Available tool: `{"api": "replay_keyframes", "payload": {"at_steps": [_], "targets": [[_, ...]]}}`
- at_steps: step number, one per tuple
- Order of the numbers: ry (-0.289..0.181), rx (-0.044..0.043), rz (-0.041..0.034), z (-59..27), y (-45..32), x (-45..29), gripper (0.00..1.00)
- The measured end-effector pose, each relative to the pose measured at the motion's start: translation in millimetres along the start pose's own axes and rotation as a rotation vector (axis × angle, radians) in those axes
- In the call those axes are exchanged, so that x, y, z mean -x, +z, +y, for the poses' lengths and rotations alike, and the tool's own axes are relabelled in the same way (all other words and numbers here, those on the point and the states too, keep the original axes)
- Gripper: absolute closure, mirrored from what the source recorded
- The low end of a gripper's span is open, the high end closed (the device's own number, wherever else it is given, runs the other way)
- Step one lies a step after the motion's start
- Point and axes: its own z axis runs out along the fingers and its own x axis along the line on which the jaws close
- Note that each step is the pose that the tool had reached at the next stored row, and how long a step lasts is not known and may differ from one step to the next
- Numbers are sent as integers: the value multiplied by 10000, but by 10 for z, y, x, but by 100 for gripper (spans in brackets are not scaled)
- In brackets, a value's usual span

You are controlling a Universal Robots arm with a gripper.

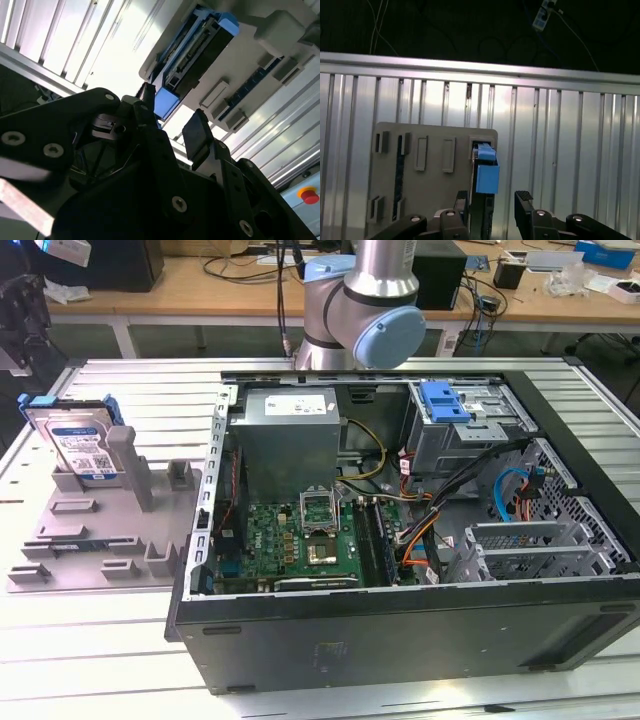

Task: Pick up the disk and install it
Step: 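Pick up the disk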

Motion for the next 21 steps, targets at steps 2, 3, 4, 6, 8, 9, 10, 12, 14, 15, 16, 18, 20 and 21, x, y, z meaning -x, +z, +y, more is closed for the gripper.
{"api": "replay_keyframes", "payload": {"at_steps": [2,3,4,6,8,9,10,12,14,15,16,18,20,21], "targets": [[137,-3,4,2,13,0,50],[188,-3,5,3,17,0,50],[233,-2,10,4,24,0,50],[279,1,30,15,39,2,50],[285,4,71,62,66,10,50],[286,7,87,66,71,13,50],[286,9,100,66,74,14,50],[322,9,125,66,89,15,50],[398,10,141,66,98,15,50],[433,10,147,65,102,14,50],[499,11,151,63,110,15,50],[560,9,151,57,120,15,50],[619,10,151,43,136,13,50],[634,11,150,39,142,13,50]]}}
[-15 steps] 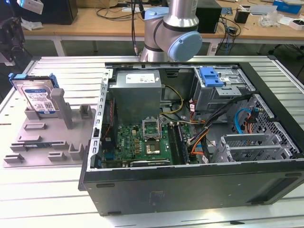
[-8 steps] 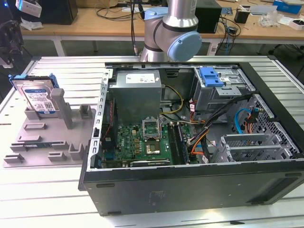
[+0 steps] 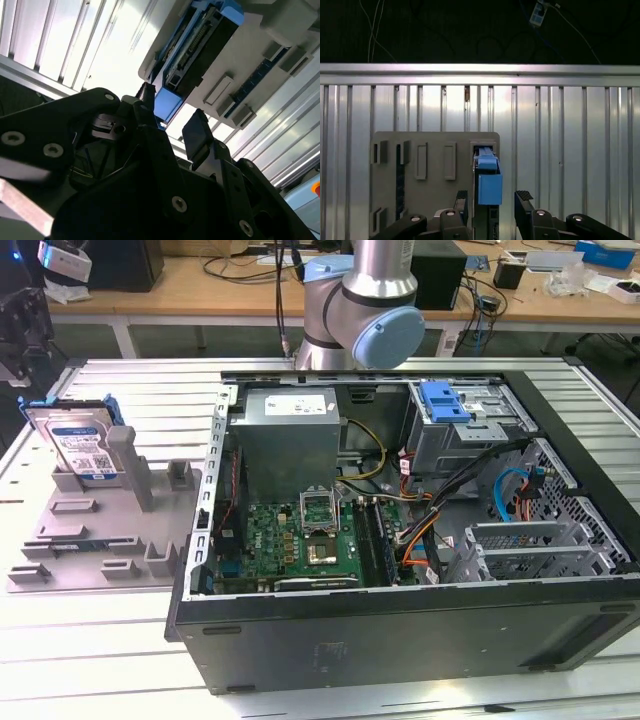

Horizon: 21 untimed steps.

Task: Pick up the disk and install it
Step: 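Pick up the disk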

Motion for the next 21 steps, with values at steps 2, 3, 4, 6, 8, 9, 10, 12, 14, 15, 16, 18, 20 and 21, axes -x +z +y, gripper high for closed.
{"api": "replay_keyframes", "payload": {"at_steps": [2,3,4,6,8,9,10,12,14,15,16,18,20,21], "targets": [[24,4,1,-4,17,0,50],[30,8,1,-4,29,1,50],[31,9,1,-5,39,1,50],[35,14,1,-6,61,3,50],[37,16,2,-6,75,3,50],[37,22,4,-7,86,3,50],[37,29,9,-7,97,4,50],[37,50,25,-8,124,4,50],[38,59,37,-9,137,4,50],[38,61,42,-9,144,4,50],[39,63,45,-9,150,4,50],[39,67,51,-10,167,5,50],[39,69,55,-10,180,6,50],[39,70,57,-11,187,7,50]]}}
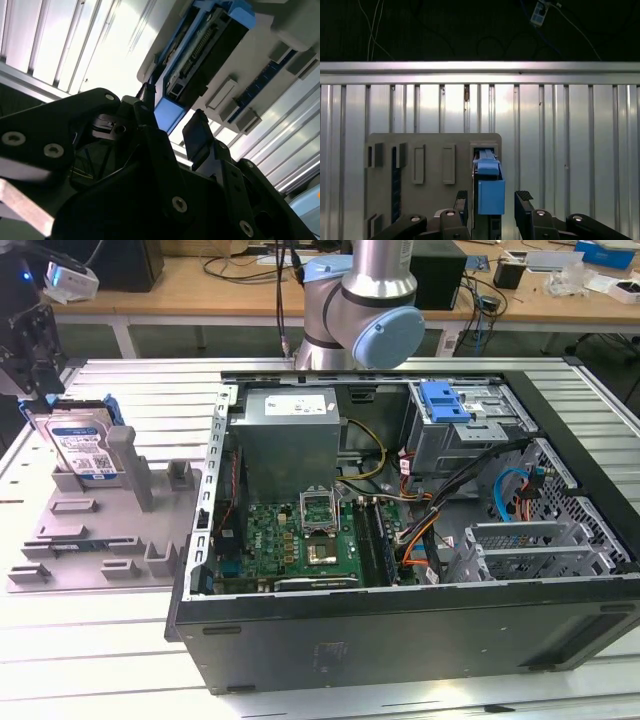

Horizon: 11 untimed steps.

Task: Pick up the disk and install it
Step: 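Pick up the disk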

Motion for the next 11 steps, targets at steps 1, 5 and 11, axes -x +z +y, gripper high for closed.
{"api": "replay_keyframes", "payload": {"at_steps": [1,5,11], "targets": [[0,2,1,0,6,1,50],[0,3,5,-1,26,6,50],[0,-5,10,0,33,6,50]]}}
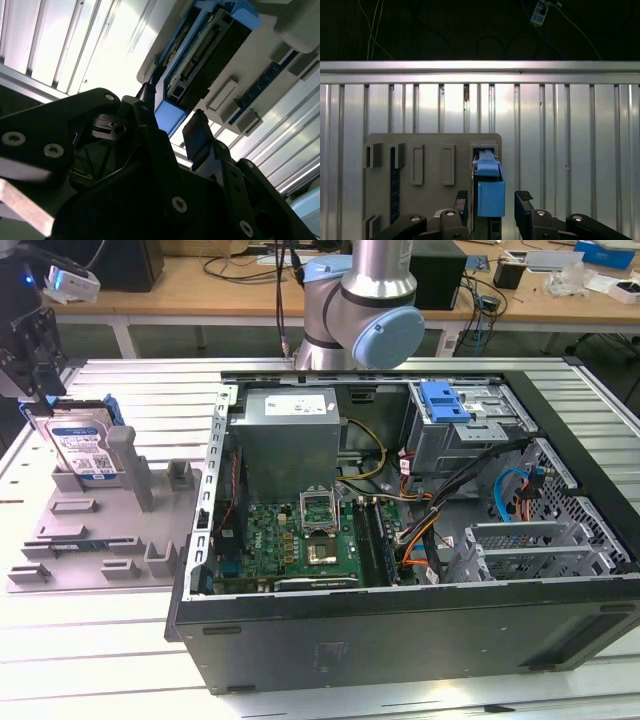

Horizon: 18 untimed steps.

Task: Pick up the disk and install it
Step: 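Pick up the disk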

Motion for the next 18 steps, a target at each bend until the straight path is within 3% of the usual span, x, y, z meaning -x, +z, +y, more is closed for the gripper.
{"api": "replay_keyframes", "payload": {"at_steps": [9,13,18], "targets": [[-49,-71,38,23,25,5,50],[-139,-187,60,33,41,21,50],[-140,-188,113,45,54,22,50]]}}
